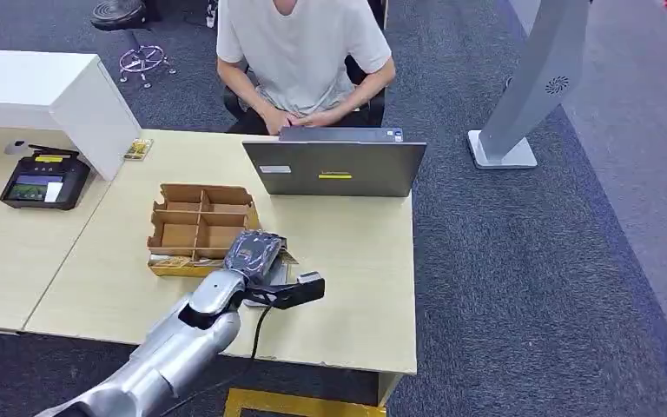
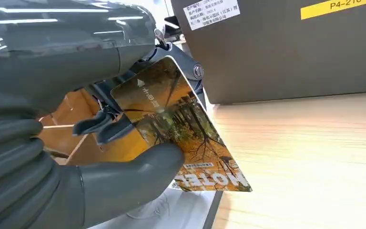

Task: Pass the card to the sensor for recognition and then transmit it.

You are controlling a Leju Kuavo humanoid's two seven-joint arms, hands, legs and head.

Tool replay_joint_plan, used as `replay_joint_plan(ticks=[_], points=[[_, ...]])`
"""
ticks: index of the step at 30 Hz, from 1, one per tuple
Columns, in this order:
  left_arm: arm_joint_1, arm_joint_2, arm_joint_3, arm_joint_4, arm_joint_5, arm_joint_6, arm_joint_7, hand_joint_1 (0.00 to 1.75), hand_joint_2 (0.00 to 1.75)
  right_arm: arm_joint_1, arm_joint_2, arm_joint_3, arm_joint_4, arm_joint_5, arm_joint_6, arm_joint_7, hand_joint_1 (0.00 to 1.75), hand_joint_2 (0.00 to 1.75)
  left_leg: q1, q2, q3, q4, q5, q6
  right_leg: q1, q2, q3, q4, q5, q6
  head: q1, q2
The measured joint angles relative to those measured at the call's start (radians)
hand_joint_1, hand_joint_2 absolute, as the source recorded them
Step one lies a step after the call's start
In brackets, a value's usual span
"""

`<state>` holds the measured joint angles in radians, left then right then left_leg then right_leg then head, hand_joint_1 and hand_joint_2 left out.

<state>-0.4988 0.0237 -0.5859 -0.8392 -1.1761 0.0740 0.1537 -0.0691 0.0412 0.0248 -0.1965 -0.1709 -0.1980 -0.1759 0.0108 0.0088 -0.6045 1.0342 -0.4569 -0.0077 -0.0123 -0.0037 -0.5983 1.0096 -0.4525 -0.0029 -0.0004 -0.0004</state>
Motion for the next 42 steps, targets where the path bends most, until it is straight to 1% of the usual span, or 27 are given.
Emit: replay_joint_plan(ticks=[6,11,22,24,26,28,31,32,34,39,42], points=[[-0.003,-0.005,0.000,0.016,-0.016,0.005,0.023,1.75,1.75,0.000,0.000,-0.001,0.000,0.007,-0.001,0.003,0.00,0.00,0.000,0.000,0.000,0.000,0.000,0.000,0.000,0.000,0.000,0.000,0.000,0.000,0.000,0.000],[-0.012,-0.005,0.000,0.034,-0.031,-0.005,0.038,1.75,1.75,0.000,0.000,-0.003,0.000,0.014,0.000,0.005,0.00,0.00,0.000,0.000,0.000,0.000,0.000,0.000,0.000,0.000,0.000,0.000,0.000,0.000,0.000,0.000],[-0.021,-0.005,0.000,0.057,-0.038,-0.005,0.037,1.75,1.75,0.000,0.000,-0.005,0.000,0.016,0.000,0.007,0.00,0.00,0.000,0.000,0.001,0.000,0.000,0.000,0.000,0.000,0.001,0.000,0.000,0.000,0.000,0.000],[-0.021,-0.006,0.000,0.058,-0.033,0.035,0.025,1.75,1.75,0.000,0.000,-0.007,0.000,0.018,0.000,0.007,0.00,0.00,0.000,0.000,0.001,0.000,0.000,0.000,0.000,0.000,0.001,0.000,0.000,0.000,0.000,0.000],[-0.013,-0.003,0.000,0.050,-0.023,0.113,0.004,1.75,1.75,0.000,0.000,-0.007,0.000,0.026,0.001,0.007,0.00,0.00,0.000,0.000,0.000,0.000,0.000,0.000,0.000,0.000,0.000,0.000,0.001,0.000,0.000,0.000],[-0.006,0.006,0.004,0.008,-0.017,0.208,-0.018,1.75,1.75,0.000,0.000,-0.007,0.000,0.037,0.003,0.009,0.00,0.00,0.000,-0.001,-0.001,0.000,0.002,0.001,0.000,-0.001,0.000,0.000,0.001,0.000,0.000,0.000],[-0.010,0.040,0.020,-0.084,-0.010,0.340,-0.055,1.75,1.75,-0.009,0.000,-0.006,0.000,0.063,0.004,0.024,0.00,0.00,0.000,-0.002,-0.001,0.000,0.002,0.001,0.000,-0.002,0.000,0.001,0.001,0.000,0.000,0.000],[-0.018,0.051,0.033,-0.115,-0.004,0.374,-0.069,1.75,1.75,-0.013,0.002,-0.004,0.000,0.074,0.006,0.030,0.00,0.00,0.000,-0.002,-0.001,0.000,0.002,0.001,0.000,-0.002,-0.001,0.001,0.001,0.000,0.000,0.000],[-0.046,0.074,0.060,-0.153,0.005,0.403,-0.089,1.75,1.75,-0.023,0.004,0.002,0.000,0.092,0.007,0.046,0.00,0.00,0.000,-0.002,-0.002,0.000,0.002,0.001,0.000,-0.002,-0.001,0.001,0.000,0.000,0.000,0.000],[-0.180,0.119,0.132,-0.155,0.025,0.397,-0.120,1.75,1.75,-0.047,0.010,0.016,-0.001,0.115,0.008,0.067,0.00,0.00,0.000,-0.002,-0.001,0.000,0.003,0.001,0.000,-0.002,-0.001,0.001,0.001,0.000,0.000,0.000],[-0.219,0.128,0.156,-0.150,0.024,0.400,-0.124,1.75,1.75,-0.053,0.013,0.019,-0.001,0.119,0.010,0.068,0.00,0.00,0.000,-0.003,-0.001,0.000,0.004,0.000,0.000,-0.003,-0.001,0.001,0.001,0.000,0.000,0.000]])
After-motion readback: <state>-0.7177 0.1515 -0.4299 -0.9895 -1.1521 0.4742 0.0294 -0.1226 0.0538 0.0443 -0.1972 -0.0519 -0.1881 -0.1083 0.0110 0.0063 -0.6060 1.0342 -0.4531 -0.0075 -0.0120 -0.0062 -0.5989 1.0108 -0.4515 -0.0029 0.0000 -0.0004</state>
